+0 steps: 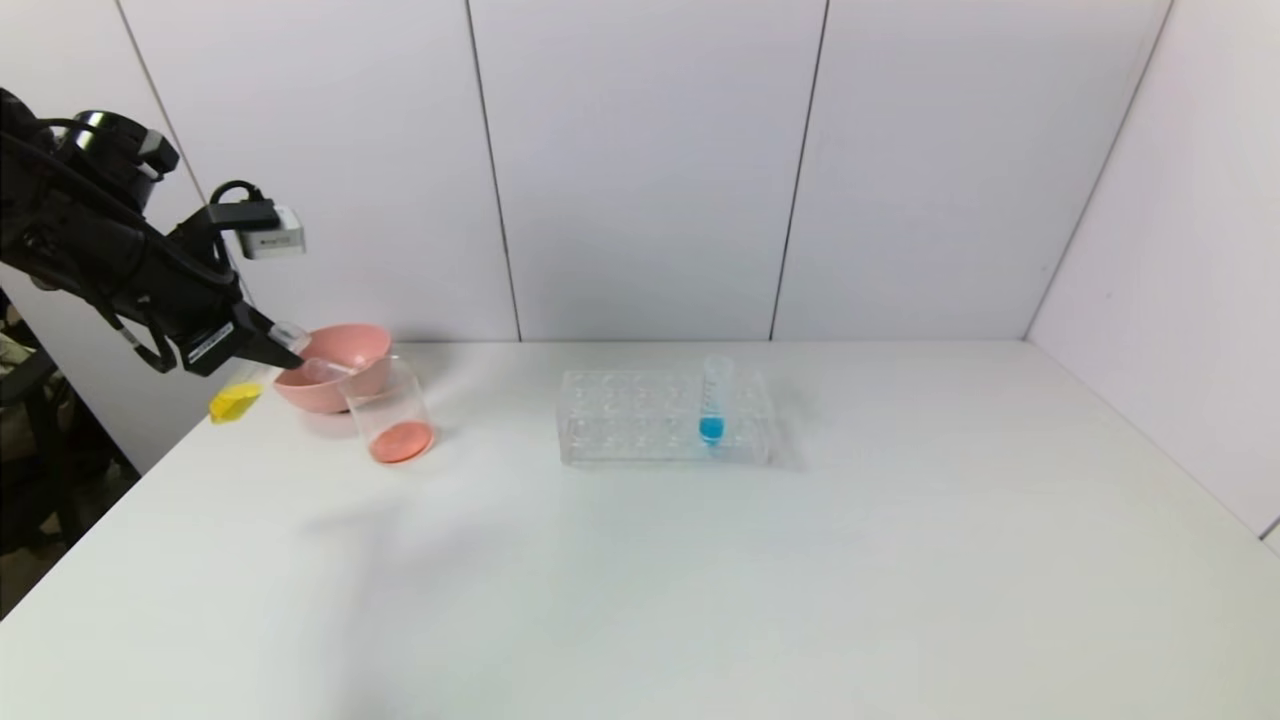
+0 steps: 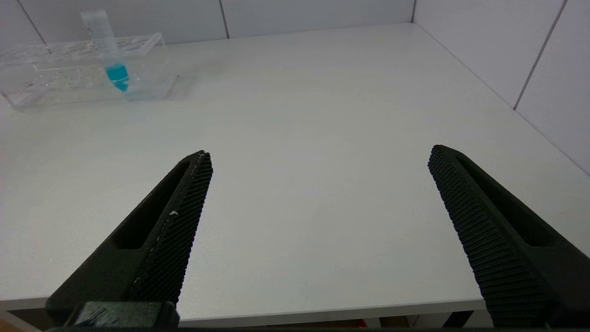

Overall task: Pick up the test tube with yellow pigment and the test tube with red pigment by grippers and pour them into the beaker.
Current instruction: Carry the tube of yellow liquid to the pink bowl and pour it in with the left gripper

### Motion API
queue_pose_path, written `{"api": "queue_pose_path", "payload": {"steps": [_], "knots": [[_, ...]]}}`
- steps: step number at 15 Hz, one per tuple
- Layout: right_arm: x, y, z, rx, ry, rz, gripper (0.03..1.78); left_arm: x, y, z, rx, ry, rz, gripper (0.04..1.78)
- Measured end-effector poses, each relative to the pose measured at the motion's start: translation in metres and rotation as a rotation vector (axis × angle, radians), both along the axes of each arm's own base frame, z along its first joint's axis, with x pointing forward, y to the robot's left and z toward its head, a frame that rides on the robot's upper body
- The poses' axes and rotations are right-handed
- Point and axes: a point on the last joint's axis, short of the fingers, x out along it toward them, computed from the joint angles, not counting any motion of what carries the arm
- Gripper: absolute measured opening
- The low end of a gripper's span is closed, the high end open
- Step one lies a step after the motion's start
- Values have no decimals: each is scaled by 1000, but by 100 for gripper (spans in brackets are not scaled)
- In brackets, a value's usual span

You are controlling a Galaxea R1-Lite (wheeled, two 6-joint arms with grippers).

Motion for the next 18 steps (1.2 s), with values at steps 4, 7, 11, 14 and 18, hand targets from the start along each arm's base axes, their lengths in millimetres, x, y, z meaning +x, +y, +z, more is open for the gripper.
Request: {"api": "queue_pose_path", "payload": {"steps": [4,7,11,14,18], "knots": [[0,0,0,0,0,0,171,4,-13,-2,50,8,-17,44],[0,0,0,0,0,0,171,3,-17,1,58,0,-26,44],[0,0,0,0,0,0,171,1,-24,5,134,-5,-8,44],[0,0,0,0,0,0,171,1,-29,5,181,-2,4,44],[0,0,0,0,0,0,171,5,-31,2,196,1,7,44]]}}
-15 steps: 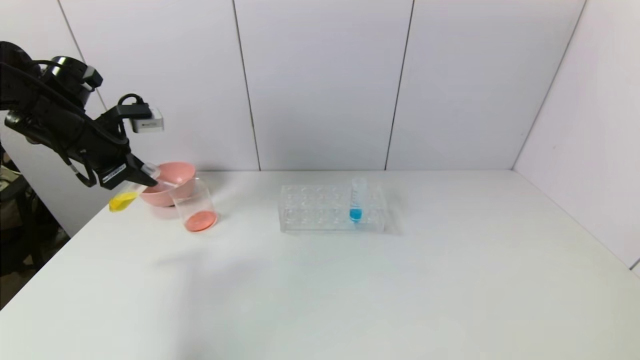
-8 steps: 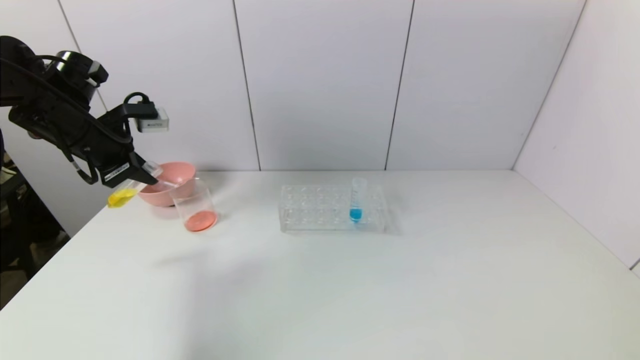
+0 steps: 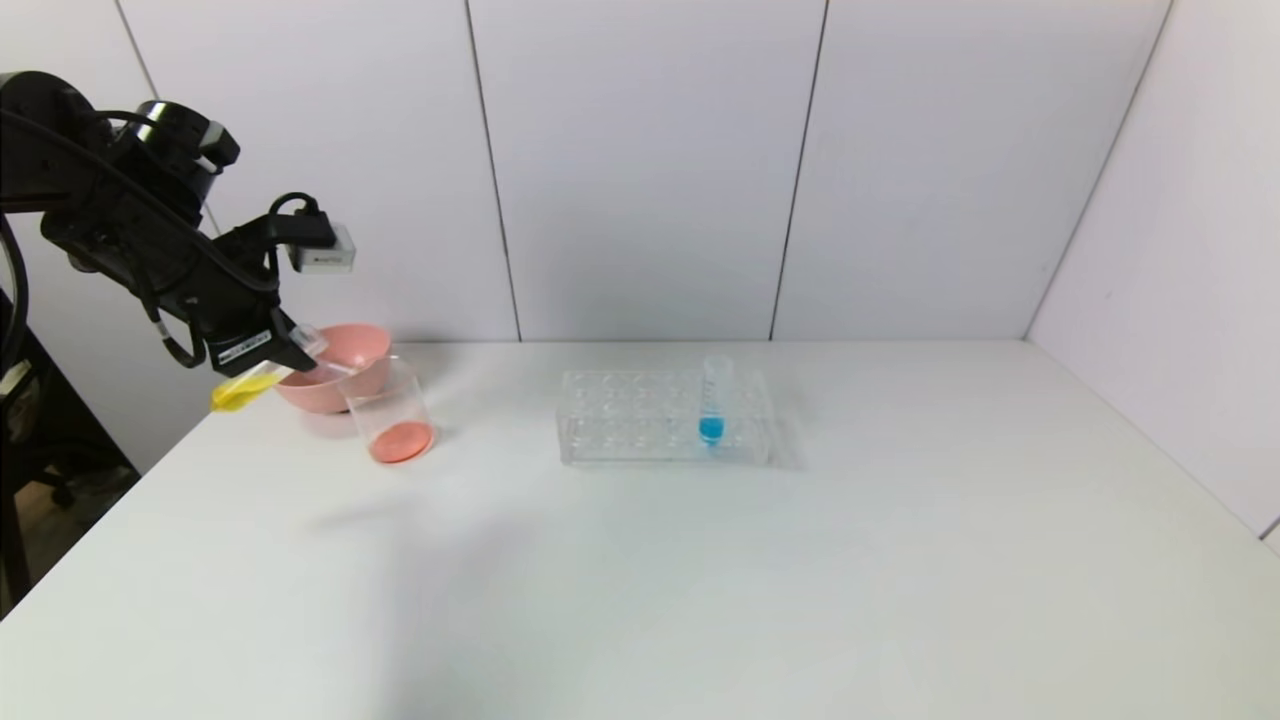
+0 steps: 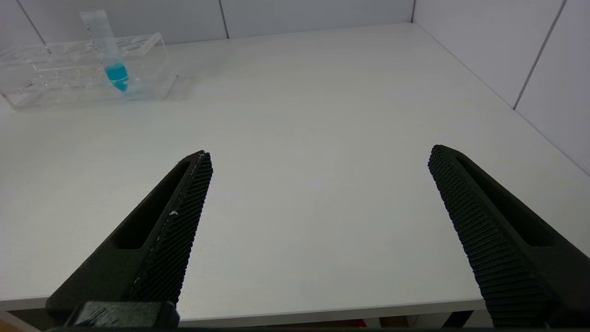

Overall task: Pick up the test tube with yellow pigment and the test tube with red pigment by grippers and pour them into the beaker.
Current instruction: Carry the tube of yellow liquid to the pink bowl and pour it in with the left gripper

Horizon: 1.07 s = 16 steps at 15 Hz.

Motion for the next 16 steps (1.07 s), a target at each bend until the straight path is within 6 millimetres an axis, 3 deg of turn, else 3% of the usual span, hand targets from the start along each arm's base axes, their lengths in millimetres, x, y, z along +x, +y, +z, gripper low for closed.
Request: {"api": "queue_pose_path", "payload": {"steps": [16], "knots": [[0,0,0,0,0,0,171,7,-17,-7,133,21,-5,44]]}}
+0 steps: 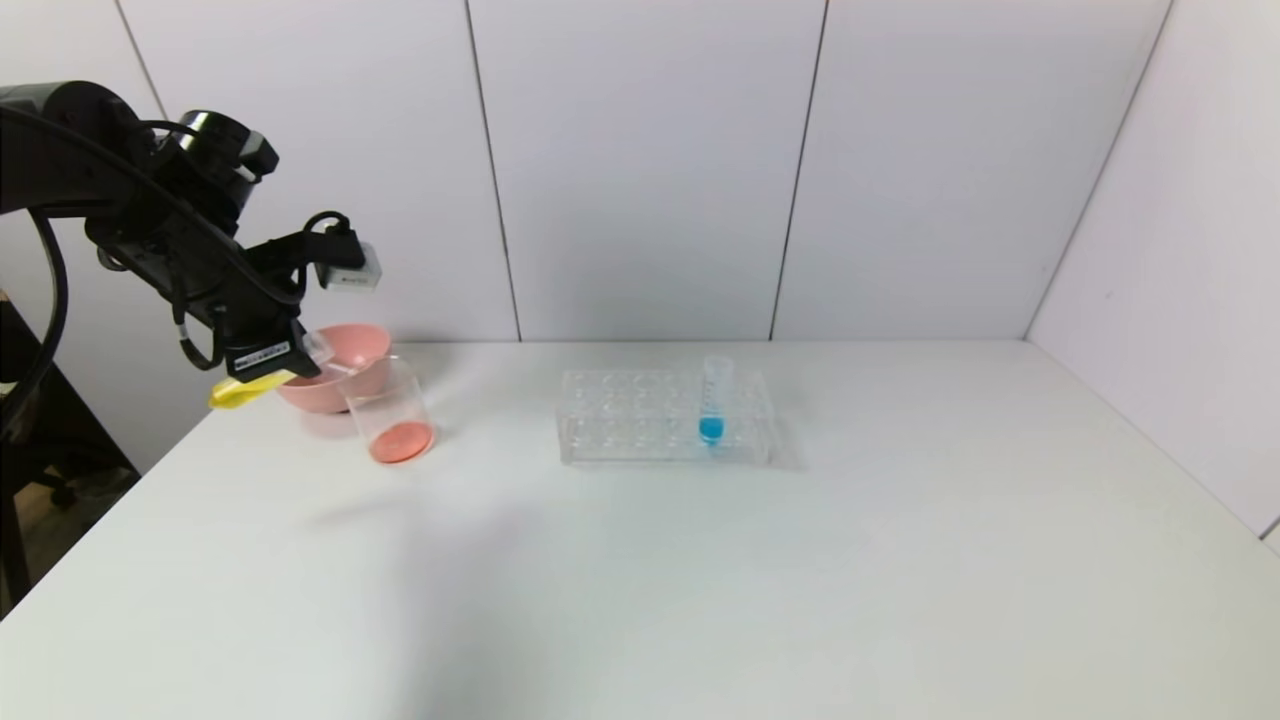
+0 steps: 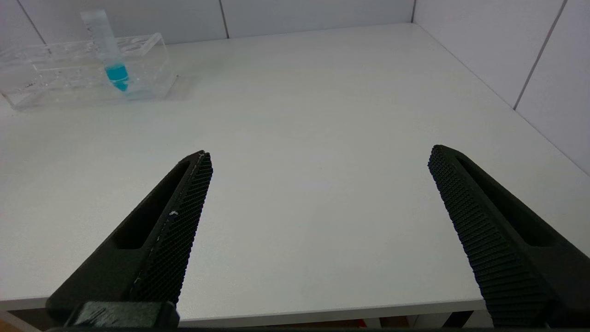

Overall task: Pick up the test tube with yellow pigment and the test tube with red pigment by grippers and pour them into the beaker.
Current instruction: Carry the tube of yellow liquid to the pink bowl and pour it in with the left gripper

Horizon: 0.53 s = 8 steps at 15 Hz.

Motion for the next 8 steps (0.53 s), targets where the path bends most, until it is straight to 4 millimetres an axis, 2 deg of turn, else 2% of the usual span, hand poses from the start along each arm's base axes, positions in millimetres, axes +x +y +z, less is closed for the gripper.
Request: {"api": "queue_pose_path", "payload": {"steps": [8], "knots": [[0,0,0,0,0,0,171,5,-13,-6,102,13,15,44]]}}
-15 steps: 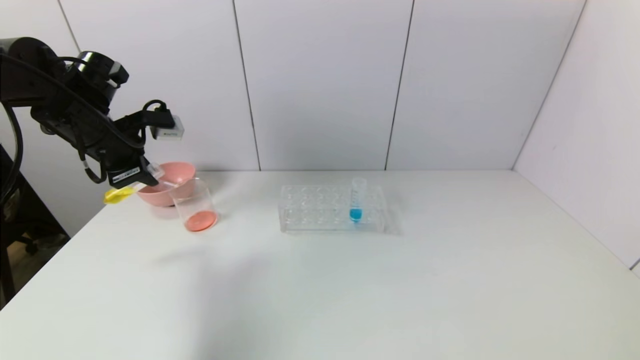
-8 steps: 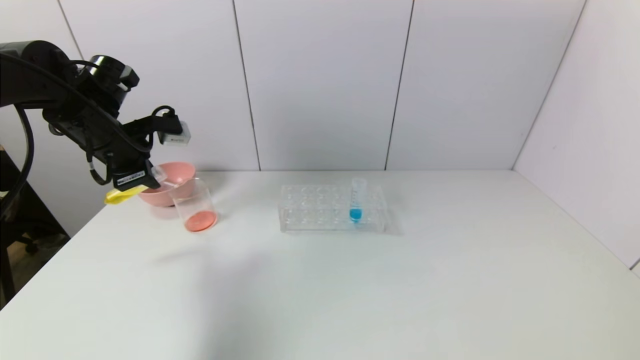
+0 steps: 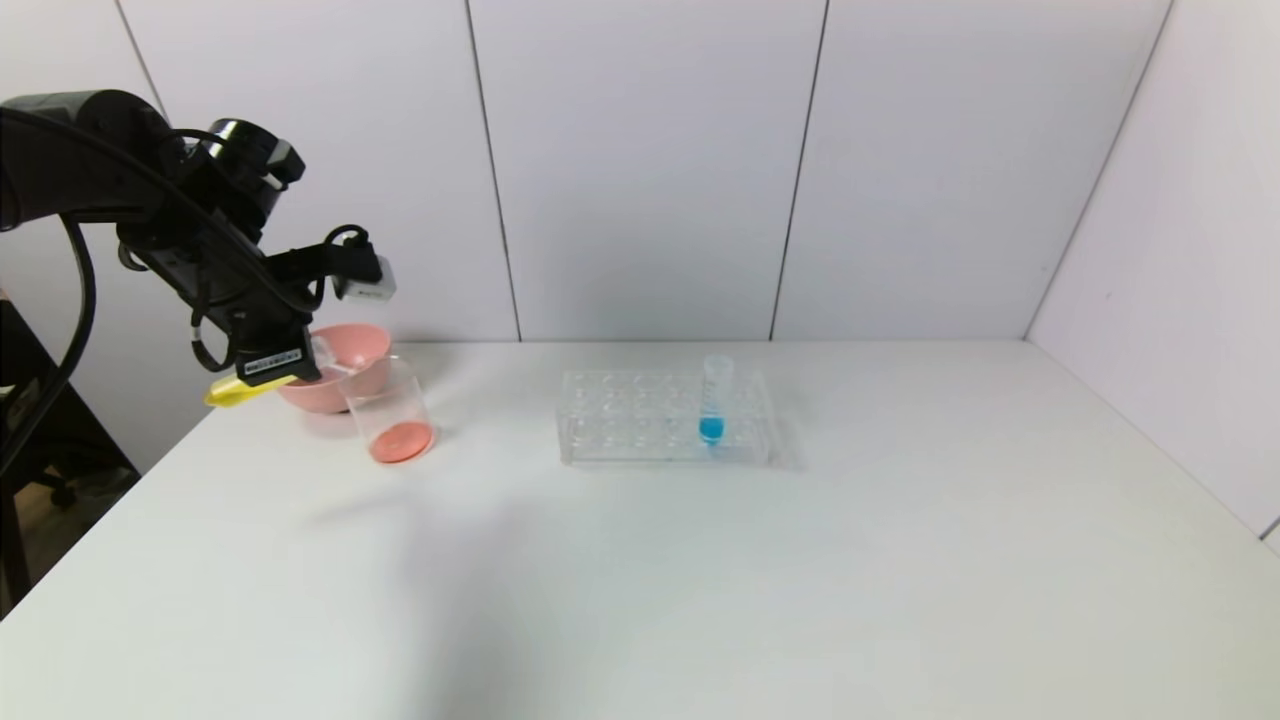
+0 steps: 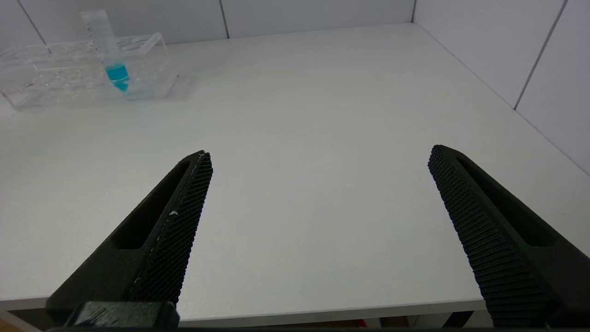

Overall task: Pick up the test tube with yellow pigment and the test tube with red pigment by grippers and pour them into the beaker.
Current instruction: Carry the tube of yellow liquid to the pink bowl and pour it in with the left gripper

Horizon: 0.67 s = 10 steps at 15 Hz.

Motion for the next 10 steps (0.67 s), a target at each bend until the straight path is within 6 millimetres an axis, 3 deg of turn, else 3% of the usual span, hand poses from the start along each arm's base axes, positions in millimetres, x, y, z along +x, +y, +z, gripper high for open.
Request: {"api": "queue_pose_path", "payload": {"steps": [10], "knots": [[0,0,0,0,0,0,171,8,-19,-9,182,-3,57,44]]}}
